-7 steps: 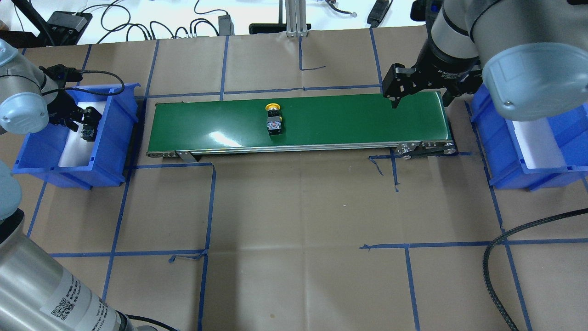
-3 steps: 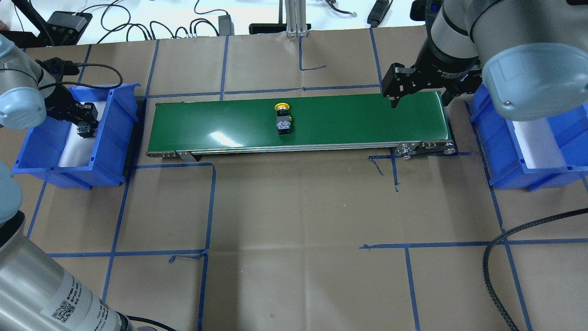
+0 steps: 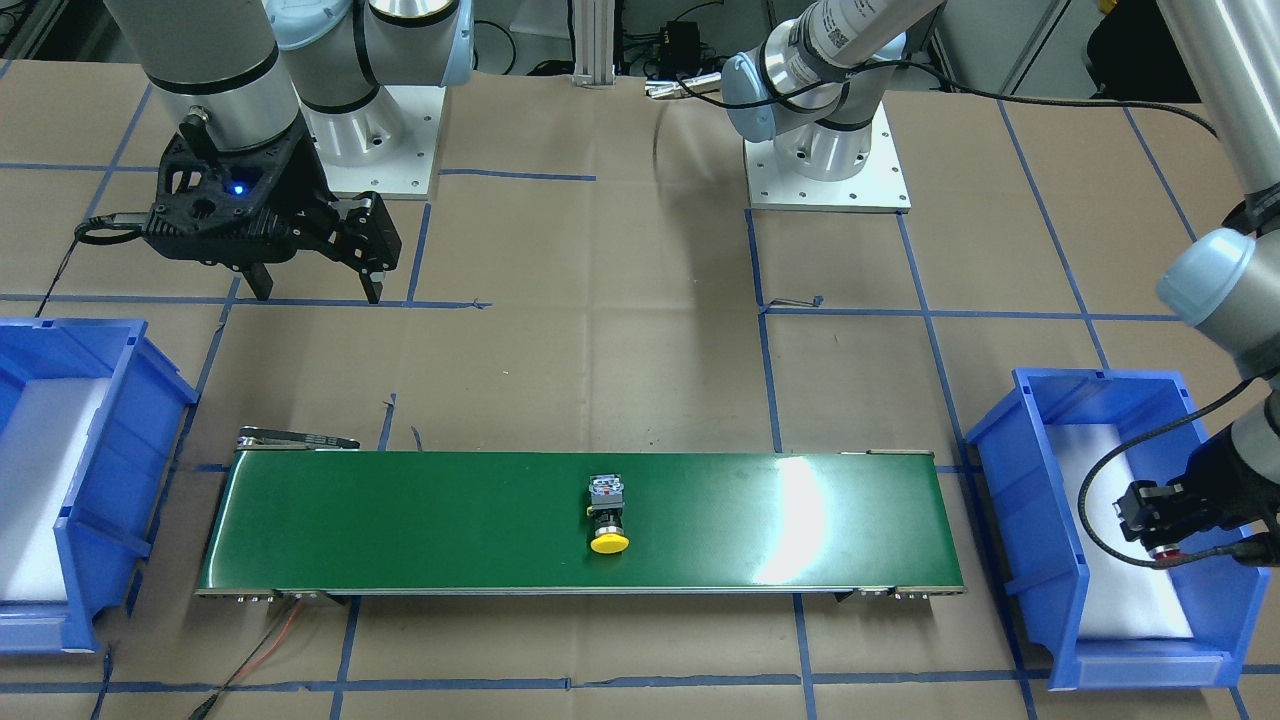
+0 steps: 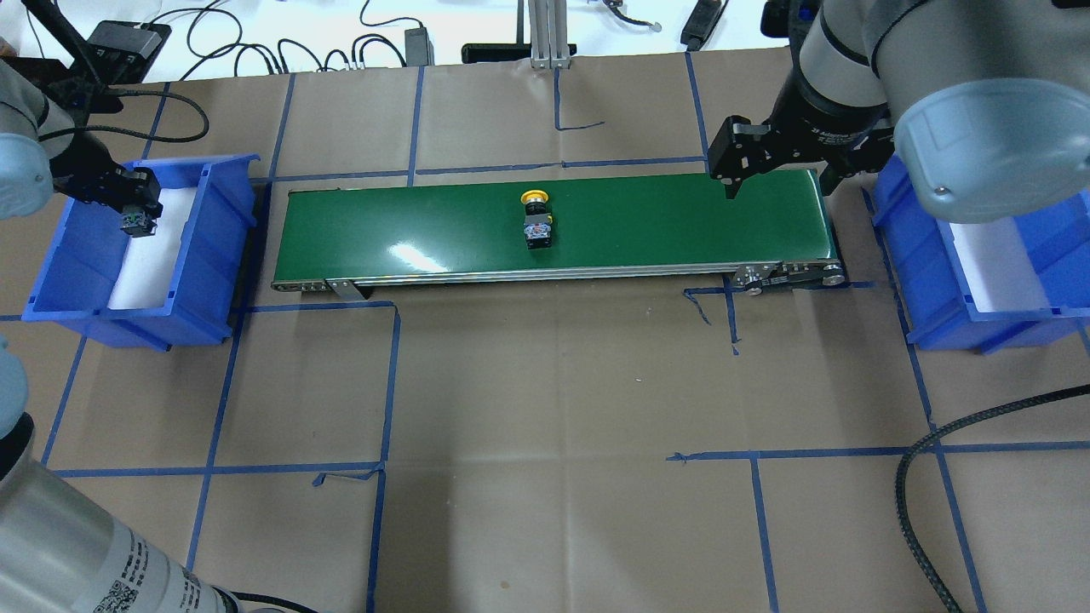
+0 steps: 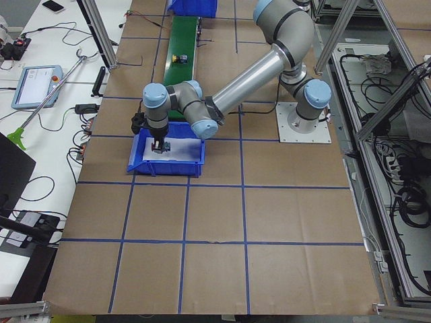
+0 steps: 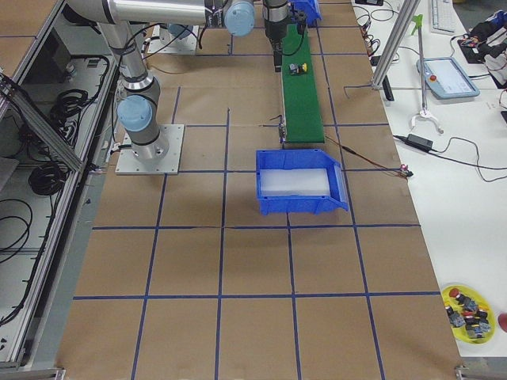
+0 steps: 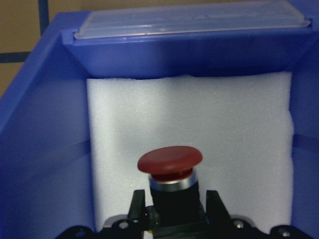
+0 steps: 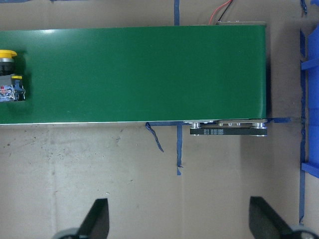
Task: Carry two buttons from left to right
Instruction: 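Carry the red button onto the conveyor belt with the left gripper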
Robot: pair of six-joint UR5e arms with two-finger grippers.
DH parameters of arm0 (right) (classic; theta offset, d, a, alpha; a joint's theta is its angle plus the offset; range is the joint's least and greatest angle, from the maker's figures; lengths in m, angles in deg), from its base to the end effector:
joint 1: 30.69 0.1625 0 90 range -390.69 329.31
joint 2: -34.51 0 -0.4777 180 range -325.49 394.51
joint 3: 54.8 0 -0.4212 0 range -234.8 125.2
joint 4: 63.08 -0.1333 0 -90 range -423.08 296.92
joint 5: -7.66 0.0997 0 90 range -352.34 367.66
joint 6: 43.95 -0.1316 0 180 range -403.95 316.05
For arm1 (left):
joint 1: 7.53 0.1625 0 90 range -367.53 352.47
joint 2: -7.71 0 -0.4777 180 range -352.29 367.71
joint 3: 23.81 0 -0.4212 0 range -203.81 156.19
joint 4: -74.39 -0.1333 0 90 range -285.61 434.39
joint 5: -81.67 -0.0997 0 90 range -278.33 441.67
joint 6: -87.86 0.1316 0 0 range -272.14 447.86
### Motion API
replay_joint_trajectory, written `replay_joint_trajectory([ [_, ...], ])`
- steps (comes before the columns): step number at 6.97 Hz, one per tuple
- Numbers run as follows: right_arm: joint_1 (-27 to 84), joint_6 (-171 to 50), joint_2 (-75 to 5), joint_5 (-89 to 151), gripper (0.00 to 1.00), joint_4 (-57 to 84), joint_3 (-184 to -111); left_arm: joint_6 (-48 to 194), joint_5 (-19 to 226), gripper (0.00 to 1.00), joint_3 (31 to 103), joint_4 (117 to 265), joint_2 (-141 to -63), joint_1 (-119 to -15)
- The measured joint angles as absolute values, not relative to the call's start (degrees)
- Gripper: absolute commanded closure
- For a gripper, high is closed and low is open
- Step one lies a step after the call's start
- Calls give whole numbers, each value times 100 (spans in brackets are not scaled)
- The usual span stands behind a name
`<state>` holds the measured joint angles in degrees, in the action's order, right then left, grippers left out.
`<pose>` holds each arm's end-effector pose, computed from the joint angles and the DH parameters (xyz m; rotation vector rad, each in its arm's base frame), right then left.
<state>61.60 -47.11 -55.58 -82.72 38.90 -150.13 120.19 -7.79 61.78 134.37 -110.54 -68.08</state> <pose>0.1536 -0.5274 0.4827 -0.0244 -3.1350 0.1849 0.2391 -0.6972 0.2930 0.0785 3.0897 -0.1507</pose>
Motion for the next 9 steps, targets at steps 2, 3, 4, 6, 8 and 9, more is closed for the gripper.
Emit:
replay_joint_trajectory([
  [2, 6159, -4712, -5558, -8266, 0, 3893, -15015, 11995, -780, 86, 5741, 14491, -10684, -6820],
  [3, 6160, -4712, -5558, -8263, 0, 3890, -15016, 11978, -780, 86, 5566, 14864, -10582, -6844],
  [4, 6160, -4711, -5558, -8261, 0, 3888, -15019, 11941, -786, 86, 5501, 15039, -10509, -6965],
  [6, 6160, -4712, -5558, -8260, 0, 3891, -15019, 11548, -807, 86, 5611, 15155, -10296, -7664],
  [8, 6159, -4712, -5558, -8252, 0, 3882, -15018, 10721, -825, 86, 5949, 15119, -10122, -8397],
  [9, 6159, -4712, -5558, -8244, 0, 3880, -15021, 10291, -831, 86, 6170, 15028, -10094, -8683],
])
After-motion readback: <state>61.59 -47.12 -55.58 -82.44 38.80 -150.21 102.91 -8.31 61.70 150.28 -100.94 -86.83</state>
